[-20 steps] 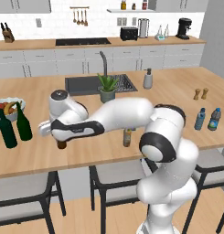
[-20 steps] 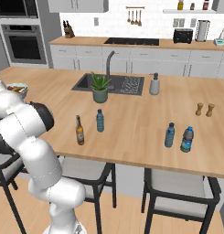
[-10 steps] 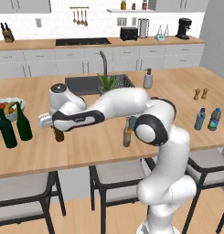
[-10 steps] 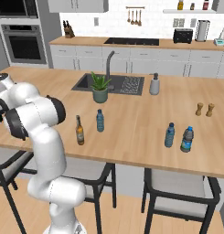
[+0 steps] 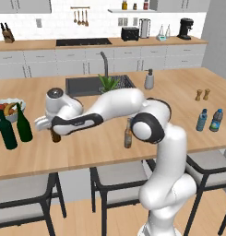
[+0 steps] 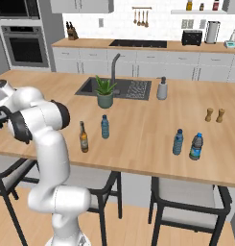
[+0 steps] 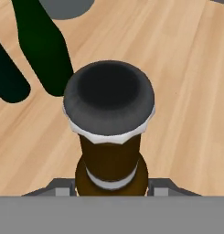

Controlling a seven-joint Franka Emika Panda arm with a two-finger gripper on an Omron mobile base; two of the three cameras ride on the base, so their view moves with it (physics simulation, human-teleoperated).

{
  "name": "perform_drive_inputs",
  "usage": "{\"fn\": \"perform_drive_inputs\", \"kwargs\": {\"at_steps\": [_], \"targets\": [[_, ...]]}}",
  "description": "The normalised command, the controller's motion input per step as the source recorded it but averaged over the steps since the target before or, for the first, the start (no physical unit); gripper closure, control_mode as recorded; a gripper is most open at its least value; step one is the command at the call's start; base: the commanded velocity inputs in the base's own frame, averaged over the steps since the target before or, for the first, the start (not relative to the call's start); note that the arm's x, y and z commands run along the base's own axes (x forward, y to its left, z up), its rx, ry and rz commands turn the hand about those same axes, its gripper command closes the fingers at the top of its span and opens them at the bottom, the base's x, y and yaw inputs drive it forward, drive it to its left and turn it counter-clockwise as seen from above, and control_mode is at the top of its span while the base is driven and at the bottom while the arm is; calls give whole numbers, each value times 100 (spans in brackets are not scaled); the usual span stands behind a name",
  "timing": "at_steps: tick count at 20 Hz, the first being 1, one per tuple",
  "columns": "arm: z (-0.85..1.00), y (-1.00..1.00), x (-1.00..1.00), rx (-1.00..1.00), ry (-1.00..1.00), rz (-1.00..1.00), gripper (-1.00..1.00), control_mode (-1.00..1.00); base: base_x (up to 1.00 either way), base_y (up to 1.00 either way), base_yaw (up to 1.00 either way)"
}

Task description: Move the plastic bottles in the middle to the plastics group, and the glass bottles in the middle to the glass group.

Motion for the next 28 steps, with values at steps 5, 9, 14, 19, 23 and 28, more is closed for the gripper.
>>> {"fn": "perform_drive_inputs", "kwargs": {"at_steps": [5, 9, 14, 19, 23, 28], "targets": [[-7, 29, 35, 3, -9, 0, 100, -100, 0, 0, 0], [0, 13, 46, 6, -1, 0, 100, -100, 0, 0, 0], [0, 2, 24, 1, 5, 0, 100, -100, 0, 0, 0], [-6, 20, 20, 0, 3, 0, 100, -100, 0, 0, 0], [-2, 31, 8, 0, 0, 0, 100, -100, 0, 0, 0], [-13, 20, 3, 0, -8, 0, 100, -100, 0, 0, 0]]}}
